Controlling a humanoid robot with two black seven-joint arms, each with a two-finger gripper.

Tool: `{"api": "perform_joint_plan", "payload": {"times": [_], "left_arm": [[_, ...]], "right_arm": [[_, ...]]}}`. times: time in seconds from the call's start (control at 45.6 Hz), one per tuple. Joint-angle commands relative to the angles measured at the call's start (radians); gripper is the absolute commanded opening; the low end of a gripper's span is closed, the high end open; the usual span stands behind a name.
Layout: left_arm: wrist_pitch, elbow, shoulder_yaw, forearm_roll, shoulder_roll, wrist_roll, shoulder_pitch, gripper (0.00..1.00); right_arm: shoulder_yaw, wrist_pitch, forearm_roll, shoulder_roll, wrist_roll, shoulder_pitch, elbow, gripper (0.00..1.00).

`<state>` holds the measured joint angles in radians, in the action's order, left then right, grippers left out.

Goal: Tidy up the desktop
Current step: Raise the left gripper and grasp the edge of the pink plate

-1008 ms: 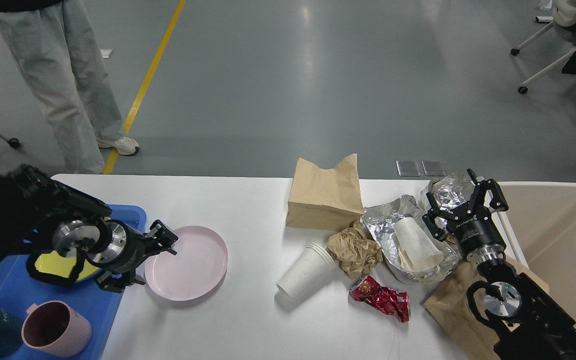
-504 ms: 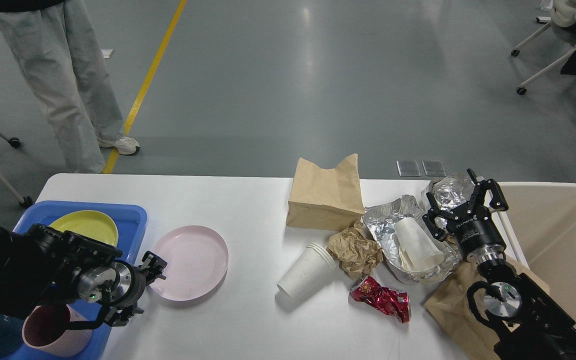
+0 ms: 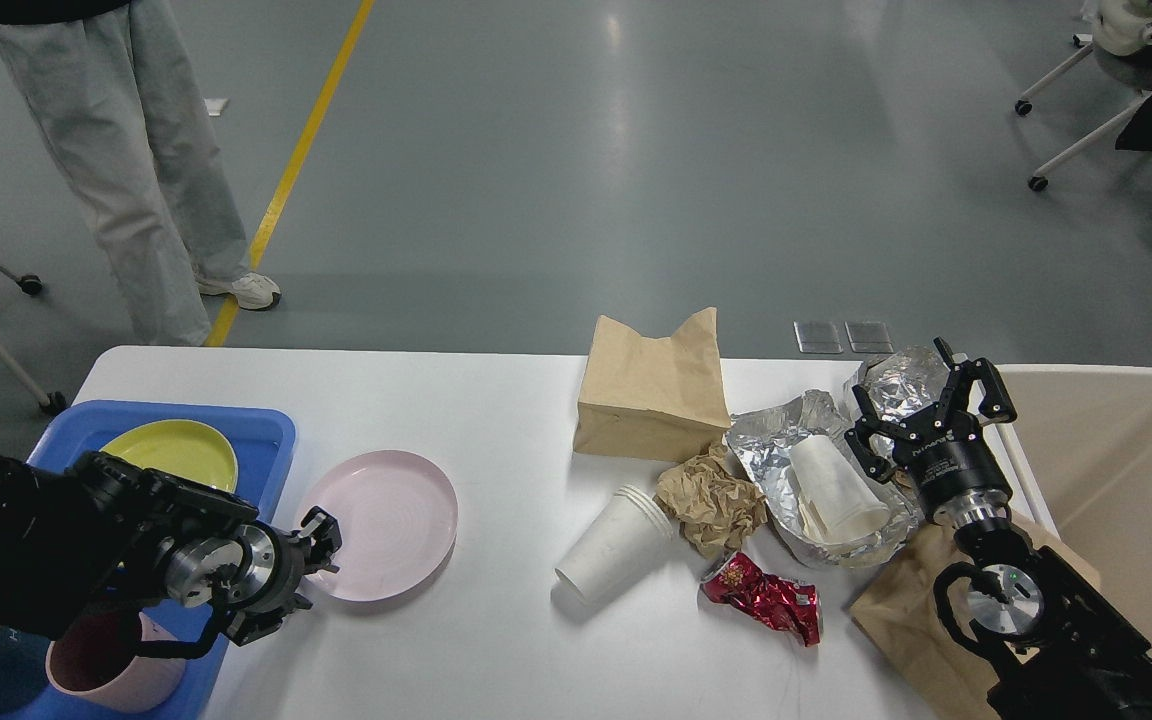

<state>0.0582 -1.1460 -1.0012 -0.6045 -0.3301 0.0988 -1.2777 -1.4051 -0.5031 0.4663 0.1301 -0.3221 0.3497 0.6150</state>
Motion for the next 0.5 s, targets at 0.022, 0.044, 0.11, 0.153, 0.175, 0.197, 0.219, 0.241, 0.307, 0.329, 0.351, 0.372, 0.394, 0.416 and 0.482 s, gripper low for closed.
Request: {"api": "perform_joint_plan", "payload": {"times": [0.022, 0.044, 0.11, 0.153, 0.175, 0.197, 0.219, 0.241, 0.307, 0.329, 0.351, 0.372, 0.394, 0.416, 0.482], "left_arm": [[-0.001, 0.003, 0.007, 0.008, 0.0, 0.001, 0.015, 0.35], [-0.001, 0.003, 0.009, 0.008, -0.001, 0.001, 0.017, 0.31], [-0.006, 0.003, 0.013, 0.008, -0.001, 0.001, 0.017, 0.26], [-0.017, 0.003, 0.012, 0.008, -0.001, 0.002, 0.017, 0.24], [-0.023, 0.003, 0.012, 0.008, -0.001, 0.001, 0.017, 0.23], [-0.027, 0.003, 0.01, 0.008, -0.001, 0.002, 0.018, 0.23], [-0.032, 0.005, 0.01, 0.008, -0.001, 0.002, 0.018, 0.22], [-0.037, 0.006, 0.01, 0.008, -0.001, 0.002, 0.018, 0.21], [-0.04, 0.012, 0.009, 0.008, -0.001, 0.002, 0.018, 0.19], [-0.04, 0.015, 0.009, 0.008, -0.001, 0.002, 0.018, 0.18], [-0.04, 0.017, 0.009, 0.008, -0.001, 0.004, 0.02, 0.17], [-0.04, 0.019, 0.009, 0.008, -0.001, 0.004, 0.021, 0.15], [-0.041, 0.019, 0.009, 0.008, -0.001, 0.004, 0.021, 0.14], [-0.041, 0.019, 0.009, 0.008, -0.001, 0.004, 0.021, 0.13], [-0.049, 0.019, 0.009, 0.006, -0.001, 0.007, 0.021, 0.06]], "right_arm": [[0.0, 0.0, 0.0, 0.0, 0.0, 0.0, 0.0, 1.0], [0.0, 0.0, 0.0, 0.0, 0.0, 0.0, 0.0, 1.0], [0.0, 0.0, 0.0, 0.0, 0.0, -0.002, 0.0, 1.0], [0.0, 0.0, 0.0, 0.0, 0.0, 0.0, 0.0, 1.0], [0.0, 0.0, 0.0, -0.001, 0.0, -0.002, 0.0, 1.0], [0.0, 0.0, 0.0, -0.001, 0.0, 0.0, 0.0, 1.0], [0.0, 0.0, 0.0, -0.001, 0.0, 0.0, 0.0, 1.0], [0.0, 0.0, 0.0, 0.0, 0.0, -0.002, 0.0, 1.0], [0.0, 0.0, 0.0, 0.0, 0.0, 0.0, 0.0, 1.0], [0.0, 0.0, 0.0, 0.0, 0.0, 0.0, 0.0, 1.0], [0.0, 0.0, 0.0, 0.0, 0.0, 0.0, 0.0, 1.0], [0.0, 0.0, 0.0, 0.0, 0.0, -0.002, 0.0, 1.0], [0.0, 0.0, 0.0, 0.0, 0.0, 0.0, 0.0, 1.0], [0.0, 0.0, 0.0, 0.0, 0.0, 0.0, 0.0, 1.0], [0.0, 0.0, 0.0, 0.0, 0.0, 0.0, 0.0, 1.0]]}}
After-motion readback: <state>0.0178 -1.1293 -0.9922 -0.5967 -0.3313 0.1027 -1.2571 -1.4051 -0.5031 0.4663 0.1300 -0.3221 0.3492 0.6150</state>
